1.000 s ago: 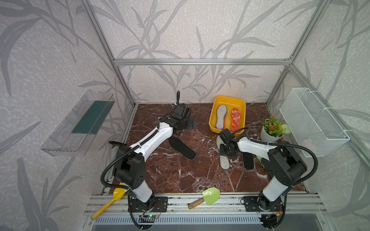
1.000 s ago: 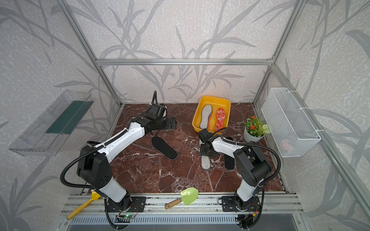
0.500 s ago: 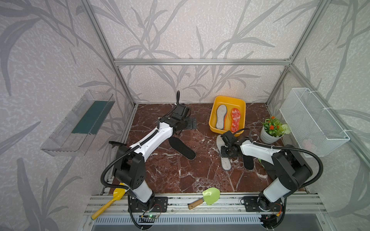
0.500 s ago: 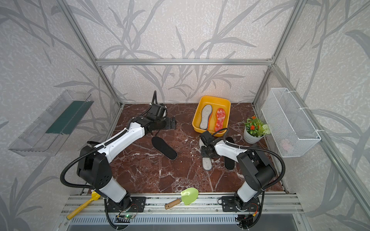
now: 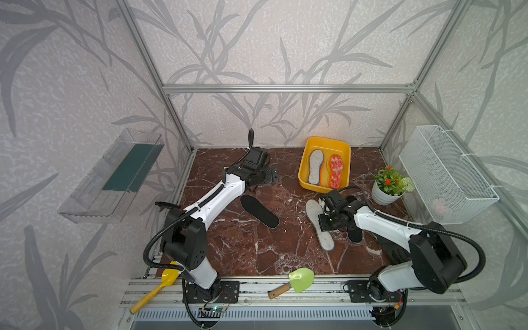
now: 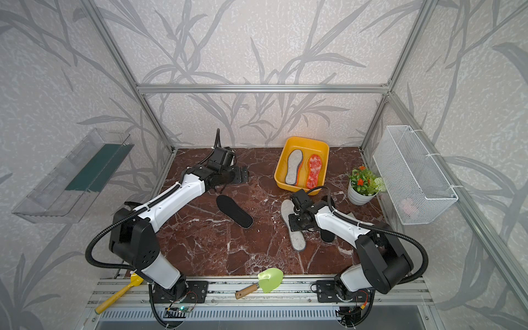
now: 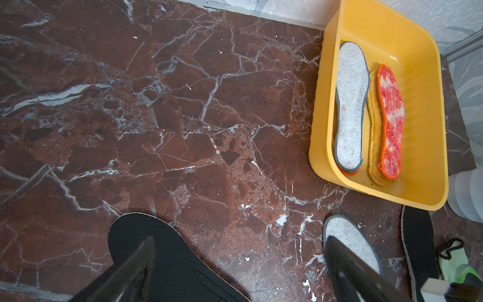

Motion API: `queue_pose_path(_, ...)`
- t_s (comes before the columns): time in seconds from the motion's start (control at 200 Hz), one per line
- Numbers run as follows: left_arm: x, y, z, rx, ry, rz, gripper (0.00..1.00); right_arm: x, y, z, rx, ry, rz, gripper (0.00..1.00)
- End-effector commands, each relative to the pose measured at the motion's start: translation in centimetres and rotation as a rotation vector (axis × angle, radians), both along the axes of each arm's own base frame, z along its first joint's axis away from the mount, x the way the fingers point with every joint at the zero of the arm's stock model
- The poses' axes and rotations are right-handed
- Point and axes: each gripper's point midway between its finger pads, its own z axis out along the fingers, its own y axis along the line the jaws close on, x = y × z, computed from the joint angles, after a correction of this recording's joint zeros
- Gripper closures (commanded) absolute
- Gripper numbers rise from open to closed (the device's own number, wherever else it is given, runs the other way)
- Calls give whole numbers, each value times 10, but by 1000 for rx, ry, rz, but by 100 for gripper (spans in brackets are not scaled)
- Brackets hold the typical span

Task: Put the insoles into the storage box
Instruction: Pick up the insole from the center of the board.

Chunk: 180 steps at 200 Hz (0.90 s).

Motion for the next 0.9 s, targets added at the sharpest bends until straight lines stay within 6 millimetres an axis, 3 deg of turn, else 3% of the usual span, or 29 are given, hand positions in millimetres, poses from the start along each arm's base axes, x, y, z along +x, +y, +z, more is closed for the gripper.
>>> queue_pose_path(0.0, -1, 9, 20, -15, -33, 37, 1, -3, 8, 20, 52, -20, 58, 100)
queue_pose_path(0.21, -3, 11, 19, -17, -30, 38, 1, 3, 13, 54, 112, -78, 86, 100)
queue_pose_path(0.415, -5, 14, 21, -18, -35, 45, 1, 22, 14, 128, 211, -218, 110, 100)
queue_pose_path(0.505, -4, 14, 20, -22, -34, 50, 1, 44, -1, 156, 238, -287, 30, 100)
queue_pose_path(0.655, -2, 14, 20, -30, -40, 52, 1, 98, -52, 191, 244, -397, -208, 100)
queue_pose_path(0.805, 0, 11, 28, -27, -43, 33, 1, 146, -97, 199, 151, -424, -409, 100)
queue_pose_path(0.895, -2, 13, 29, -37, -50, 44, 1, 171, -110, 195, 91, -391, -435, 100)
